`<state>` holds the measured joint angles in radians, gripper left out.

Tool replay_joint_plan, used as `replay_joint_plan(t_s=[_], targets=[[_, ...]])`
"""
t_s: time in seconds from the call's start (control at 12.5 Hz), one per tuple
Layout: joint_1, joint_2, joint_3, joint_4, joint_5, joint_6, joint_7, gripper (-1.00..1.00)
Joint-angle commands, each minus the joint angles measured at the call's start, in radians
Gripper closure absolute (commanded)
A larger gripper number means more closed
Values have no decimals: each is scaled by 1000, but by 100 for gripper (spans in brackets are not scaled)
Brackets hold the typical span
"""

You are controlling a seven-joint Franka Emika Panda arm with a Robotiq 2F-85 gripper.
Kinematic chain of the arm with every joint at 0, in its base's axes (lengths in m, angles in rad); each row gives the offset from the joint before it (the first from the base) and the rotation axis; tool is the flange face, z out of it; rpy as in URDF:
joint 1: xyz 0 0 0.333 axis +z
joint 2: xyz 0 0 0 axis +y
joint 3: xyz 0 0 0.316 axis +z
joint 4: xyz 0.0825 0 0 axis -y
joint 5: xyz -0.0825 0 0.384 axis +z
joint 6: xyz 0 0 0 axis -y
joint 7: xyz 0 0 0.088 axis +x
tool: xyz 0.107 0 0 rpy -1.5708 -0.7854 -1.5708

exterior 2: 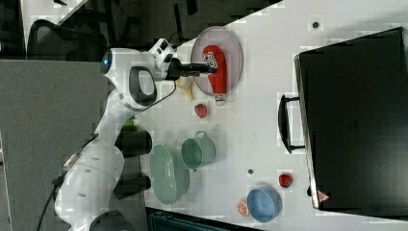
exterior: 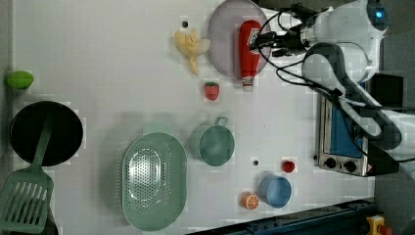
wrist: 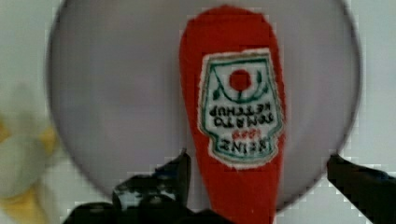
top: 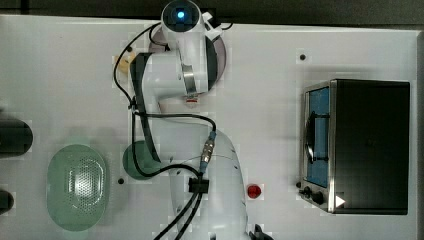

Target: Pick ketchup from plate and place it on table.

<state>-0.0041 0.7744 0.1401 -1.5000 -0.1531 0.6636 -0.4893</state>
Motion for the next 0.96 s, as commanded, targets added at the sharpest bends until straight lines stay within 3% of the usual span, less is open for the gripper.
replay_joint_plan(t_s=[0.08, 0.48, 0.56, 0.8, 0.96], targets=[[6, 27, -6, 15, -7, 36, -41, -100], [7, 87, -6, 15, -13, 131, -41, -100], [8, 92, -6, 15, -13, 151, -41, -92], [8, 94, -7, 16, -13, 162, -41, -21], [6, 87, -7, 18, -13, 162, -40, -19]])
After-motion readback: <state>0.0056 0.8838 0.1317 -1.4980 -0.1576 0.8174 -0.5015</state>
